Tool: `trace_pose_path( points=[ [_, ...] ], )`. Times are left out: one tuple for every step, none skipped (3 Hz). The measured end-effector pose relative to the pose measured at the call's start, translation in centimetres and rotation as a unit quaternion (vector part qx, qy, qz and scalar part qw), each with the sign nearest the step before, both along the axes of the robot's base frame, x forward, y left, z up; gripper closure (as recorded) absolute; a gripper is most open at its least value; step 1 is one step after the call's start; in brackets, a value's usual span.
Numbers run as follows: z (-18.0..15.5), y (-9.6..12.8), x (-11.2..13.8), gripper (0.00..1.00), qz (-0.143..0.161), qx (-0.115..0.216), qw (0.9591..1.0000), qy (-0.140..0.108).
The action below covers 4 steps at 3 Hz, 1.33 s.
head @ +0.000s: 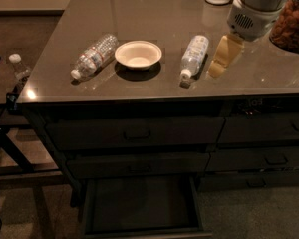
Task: Place blue plastic bottle into bottom drawer
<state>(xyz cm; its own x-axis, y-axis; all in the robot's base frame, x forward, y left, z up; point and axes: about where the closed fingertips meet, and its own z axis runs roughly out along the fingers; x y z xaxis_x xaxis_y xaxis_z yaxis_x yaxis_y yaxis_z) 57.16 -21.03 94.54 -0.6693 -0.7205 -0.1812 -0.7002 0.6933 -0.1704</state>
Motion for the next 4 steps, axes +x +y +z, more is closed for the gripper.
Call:
trace_pose_path(
  points=[
    [-1.3, 0.7, 2.1, 0.0, -0.032, 0.017, 0.9992, 0.013],
    [-3.2, 1.0, 5.7, 0.0, -0.086, 0.021, 0.9956, 0.029],
    [-4.7, 1.1, 8.5, 0.0, -0.12, 0.026, 0.9916, 0.042],
    [-5.9, 1.8, 10.6, 0.0, -0.139, 0.03, 0.9885, 0.052]
  ],
)
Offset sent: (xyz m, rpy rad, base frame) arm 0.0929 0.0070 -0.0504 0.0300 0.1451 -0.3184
